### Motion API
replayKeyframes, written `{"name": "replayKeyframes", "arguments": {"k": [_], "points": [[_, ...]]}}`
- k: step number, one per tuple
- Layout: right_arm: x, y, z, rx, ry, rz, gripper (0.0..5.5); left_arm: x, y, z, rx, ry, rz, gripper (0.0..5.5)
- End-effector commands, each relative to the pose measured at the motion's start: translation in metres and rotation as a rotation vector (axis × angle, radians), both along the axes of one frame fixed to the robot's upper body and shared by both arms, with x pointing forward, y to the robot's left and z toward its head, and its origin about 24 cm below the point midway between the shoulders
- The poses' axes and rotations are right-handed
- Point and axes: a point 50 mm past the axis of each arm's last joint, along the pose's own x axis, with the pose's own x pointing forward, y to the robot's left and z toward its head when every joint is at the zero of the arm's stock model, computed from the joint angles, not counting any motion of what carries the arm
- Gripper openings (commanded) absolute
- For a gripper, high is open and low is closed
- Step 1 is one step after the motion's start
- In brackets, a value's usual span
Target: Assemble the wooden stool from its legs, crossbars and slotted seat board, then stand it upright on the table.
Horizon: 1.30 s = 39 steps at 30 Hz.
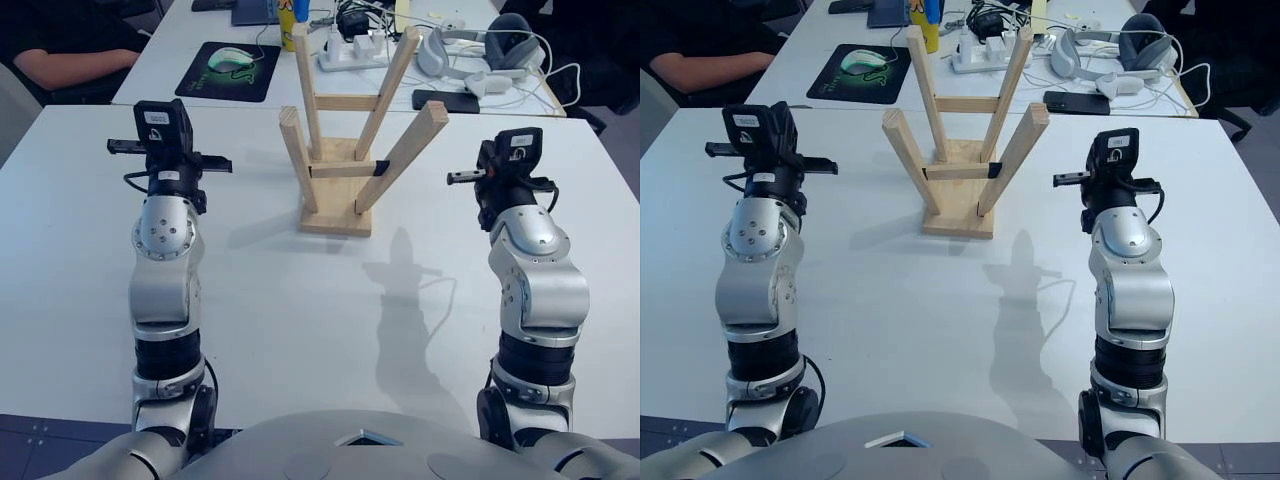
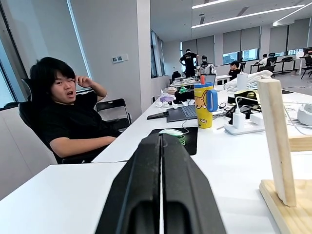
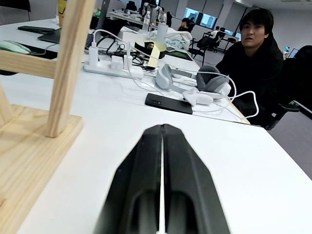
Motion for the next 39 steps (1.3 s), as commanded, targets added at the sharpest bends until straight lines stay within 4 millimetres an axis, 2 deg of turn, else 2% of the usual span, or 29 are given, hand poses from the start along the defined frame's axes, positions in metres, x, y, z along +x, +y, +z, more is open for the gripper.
{"name": "replayKeyframes", "arguments": {"k": [1, 2, 3, 4, 6, 9, 12, 18, 20, 24, 26, 29, 33, 39], "points": [[-0.003, 0.066, 0.031, 0.085, -0.167, 0.454, 0.0, 0.0, -0.065, -0.006, -0.016, 0.064, -0.44, 0.02], [-0.013, 0.095, 0.033, 0.074, -0.153, 0.672, 0.0, -0.007, -0.095, -0.008, 0.036, 0.098, -0.635, 0.02], [-0.023, 0.113, 0.028, 0.077, -0.101, 0.807, 0.0, -0.015, -0.115, -0.011, 0.083, 0.119, -0.764, 0.02], [-0.03, 0.123, 0.024, 0.07, -0.07, 0.887, 0.0, -0.021, -0.127, -0.013, 0.114, 0.132, -0.842, 0.02], [-0.036, 0.124, 0.008, 0.06, 0.029, 0.899, 0.0, -0.028, -0.139, -0.017, 0.139, 0.16, -0.912, 0.02], [-0.024, 0.092, -0.011, 0.001, 0.116, 0.706, 0.0, -0.023, -0.126, -0.025, 0.126, 0.212, -0.85, 0.02], [-0.02, 0.079, -0.014, -0.005, 0.131, 0.673, 0.0, -0.025, -0.115, -0.032, 0.135, 0.247, -0.828, 0.02], [-0.046, 0.091, -0.01, 0.003, 0.109, 0.934, 0.0, -0.045, -0.107, -0.038, 0.138, 0.284, -0.925, 0.02], [-0.052, 0.086, -0.019, -0.017, 0.185, 0.958, 0.0, -0.051, -0.101, -0.041, 0.144, 0.315, -0.966, 0.02], [-0.065, 0.07, -0.043, -0.075, 0.371, 0.992, 0.0, -0.054, -0.076, -0.047, 0.154, 0.395, -0.994, 0.02], [-0.057, 0.065, -0.049, -0.08, 0.377, 0.928, 0.0, -0.051, -0.065, -0.052, 0.171, 0.431, -1.0, 0.02], [-0.04, 0.06, -0.063, -0.106, 0.357, 0.832, 0.0, -0.036, -0.053, -0.05, 0.194, 0.4, -0.926, 0.02], [-0.019, 0.065, -0.072, -0.087, 0.269, 0.722, 0.0, -0.015, -0.04, -0.046, 0.173, 0.346, -0.808, 0.02], [0.011, 0.07, -0.085, -0.145, 0.23, 0.594, 0.0, -0.007, -0.036, -0.05, 0.156, 0.333, -0.768, 0.02]]}}
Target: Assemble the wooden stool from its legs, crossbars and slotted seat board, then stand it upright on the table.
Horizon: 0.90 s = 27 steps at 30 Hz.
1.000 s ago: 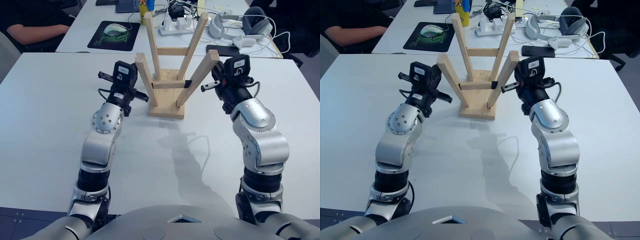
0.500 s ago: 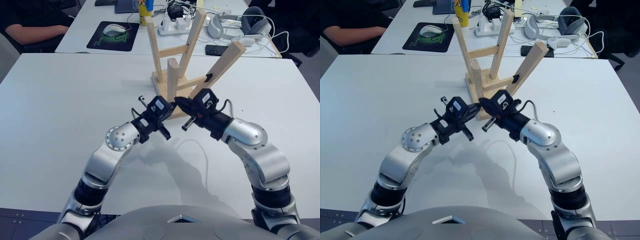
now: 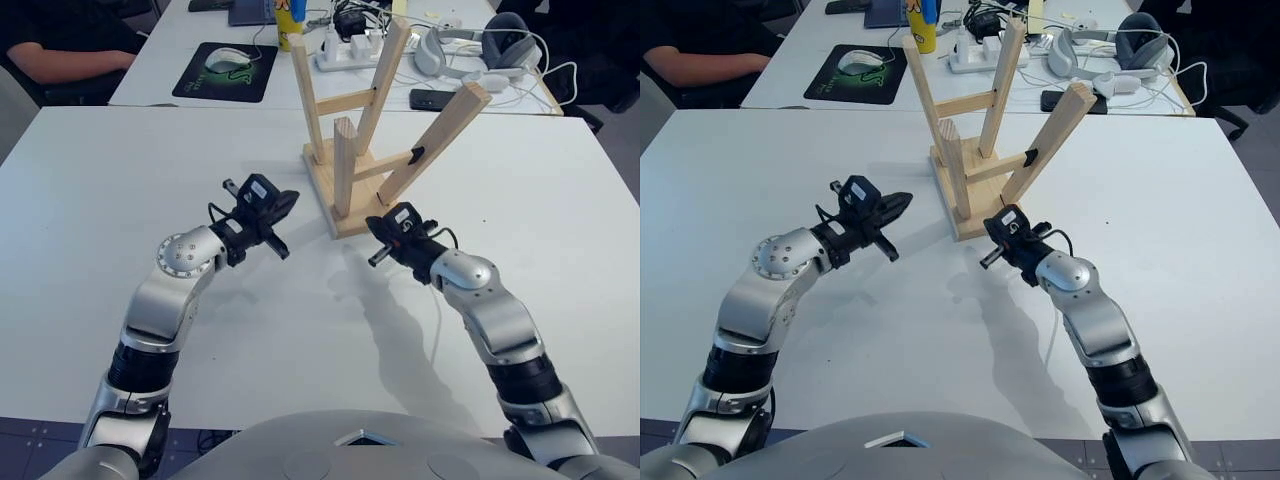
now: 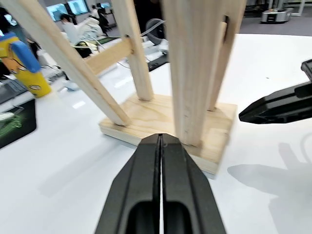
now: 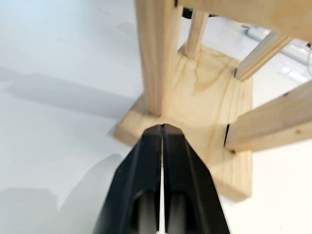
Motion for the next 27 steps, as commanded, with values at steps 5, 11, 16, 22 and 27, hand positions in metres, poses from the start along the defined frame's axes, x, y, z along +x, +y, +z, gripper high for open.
{"name": "replayKeyframes", "arguments": {"k": [5, 11, 16, 22, 27], "points": [[0.035, -0.003, -0.014, -0.114, -0.045, -0.177, 0.0, 0.003, -0.001, -0.007, -0.023, 0.008, 0.018, 0.02], [0.046, 0.004, -0.025, -0.206, 0.025, -0.166, 0.0, 0.006, -0.002, -0.008, -0.021, 0.002, 0.023, 0.02], [0.034, 0.0, -0.042, -0.369, 0.24, -0.044, 0.0, 0.01, 0.003, -0.003, -0.026, -0.02, 0.06, 0.02], [0.002, -0.012, -0.057, -0.425, 0.52, 0.119, 0.0, 0.012, 0.009, -0.001, -0.021, -0.037, 0.082, 0.02], [-0.021, -0.027, -0.07, -0.483, 0.645, 0.168, 0.0, 0.011, 0.016, -0.001, -0.02, -0.037, 0.102, 0.02]]}}
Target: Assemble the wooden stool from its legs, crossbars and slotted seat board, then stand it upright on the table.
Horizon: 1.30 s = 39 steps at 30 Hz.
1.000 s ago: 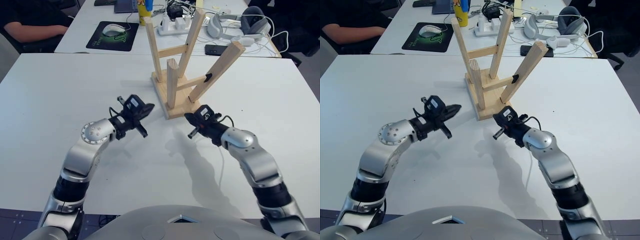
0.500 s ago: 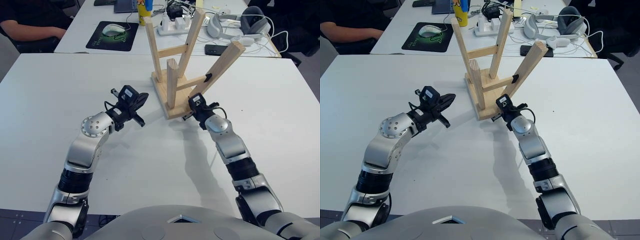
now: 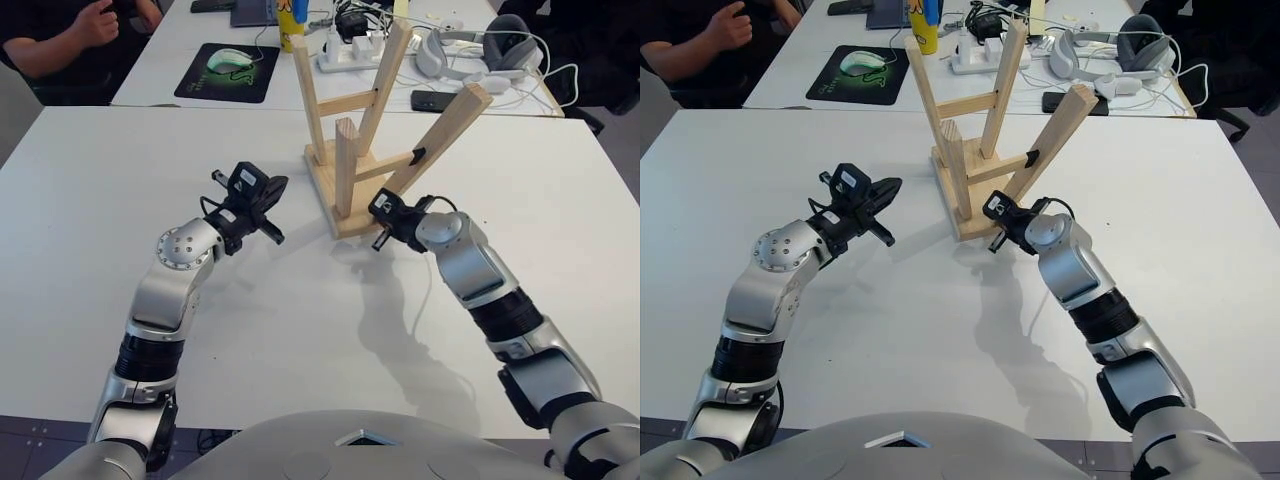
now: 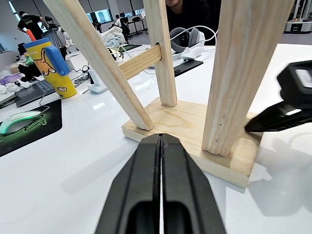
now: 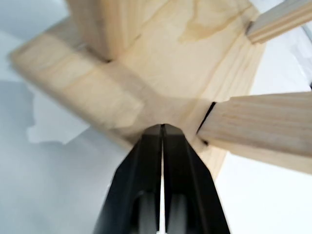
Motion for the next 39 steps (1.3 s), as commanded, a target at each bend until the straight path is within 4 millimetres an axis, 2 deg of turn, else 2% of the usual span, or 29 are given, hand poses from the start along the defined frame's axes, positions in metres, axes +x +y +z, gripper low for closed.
{"name": "replayKeyframes", "arguments": {"k": [1, 3, 7, 9, 12, 14, 18, 23, 30, 39], "points": [[-0.052, -0.023, -0.068, -0.069, 0.395, -0.044, 0.0, 0.0, 0.008, -0.001, 0.011, 0.002, 0.025, 0.02], [-0.046, -0.023, -0.065, -0.02, 0.331, -0.093, 0.0, -0.001, 0.008, -0.003, 0.016, 0.008, 0.025, 0.02], [-0.021, -0.015, -0.034, 0.185, 0.045, -0.112, 0.0, -0.002, 0.007, -0.009, 0.009, 0.019, 0.03, 0.02], [-0.02, -0.012, -0.023, 0.278, -0.012, -0.099, 0.0, -0.002, 0.006, -0.01, 0.008, 0.019, 0.032, 0.02], [-0.026, -0.008, -0.017, 0.316, -0.029, -0.019, 0.0, 0.001, 0.006, -0.007, 0.008, 0.006, 0.047, 0.02], [-0.027, -0.004, -0.014, 0.405, -0.038, -0.023, 0.0, 0.005, 0.006, -0.005, 0.007, -0.006, 0.065, 0.02], [-0.035, 0.0, -0.008, 0.525, -0.064, -0.017, 0.5, 0.009, 0.005, -0.005, 0.006, 0.001, 0.07, 0.0], [-0.033, 0.01, 0.005, 0.663, -0.152, -0.076, 1.18, 0.01, 0.007, -0.008, 0.015, 0.009, 0.077, 0.0], [-0.027, 0.032, -0.003, 0.663, -0.151, -0.174, 2.13, 0.014, 0.002, -0.005, 0.005, 0.015, 0.054, 0.0], [-0.02, 0.038, -0.007, 0.628, -0.222, -0.283, 3.4, 0.014, -0.007, -0.008, -0.003, 0.033, 0.014, 0.0]]}}
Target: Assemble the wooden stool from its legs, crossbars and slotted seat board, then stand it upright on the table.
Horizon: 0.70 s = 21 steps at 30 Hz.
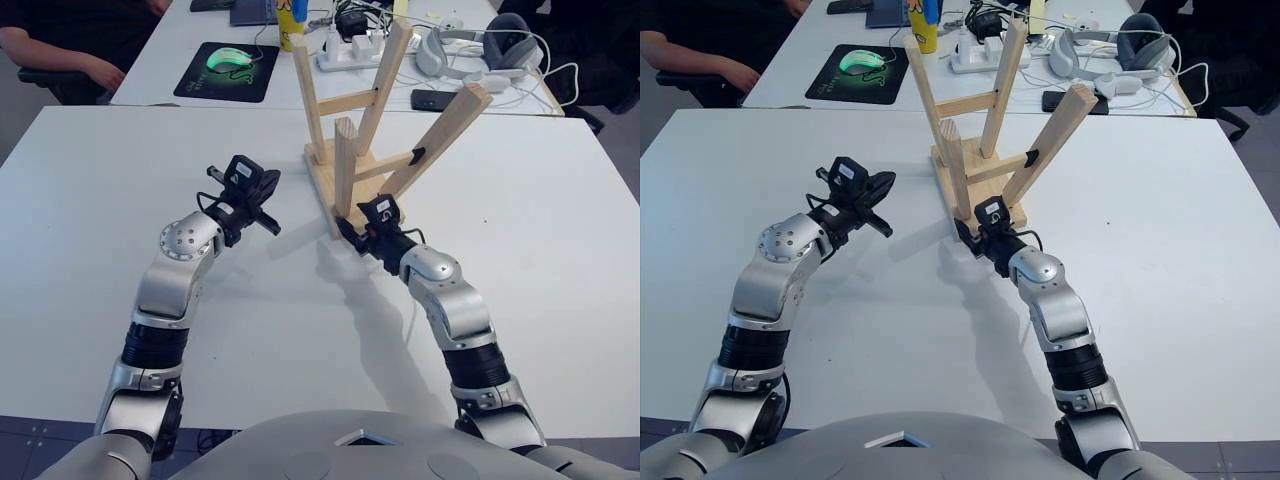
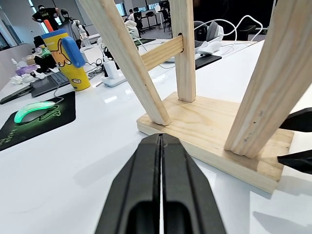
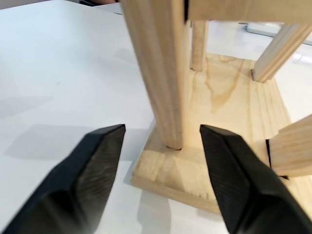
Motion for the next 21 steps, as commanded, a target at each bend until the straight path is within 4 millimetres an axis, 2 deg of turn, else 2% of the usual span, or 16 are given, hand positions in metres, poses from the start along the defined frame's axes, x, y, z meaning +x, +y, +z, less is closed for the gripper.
{"name": "replayKeyframes", "arguments": {"k": [1, 6, 11, 21], "points": [[0.008, 0.0, 0.0, -0.054, -0.035, -0.077, 3.57, 0.001, -0.006, 0.0, -0.003, 0.008, -0.024, 0.0], [0.016, 0.006, 0.001, -0.044, -0.057, -0.114, 3.71, 0.003, -0.012, 0.0, -0.009, 0.006, -0.043, 0.0], [0.02, 0.009, 0.003, 0.021, -0.05, -0.115, 2.93, 0.006, -0.015, 0.002, -0.005, -0.001, -0.058, 0.0], [0.024, 0.01, 0.001, 0.015, -0.045, -0.091, 1.42, 0.01, -0.013, 0.003, -0.004, -0.017, -0.047, 0.0]]}}
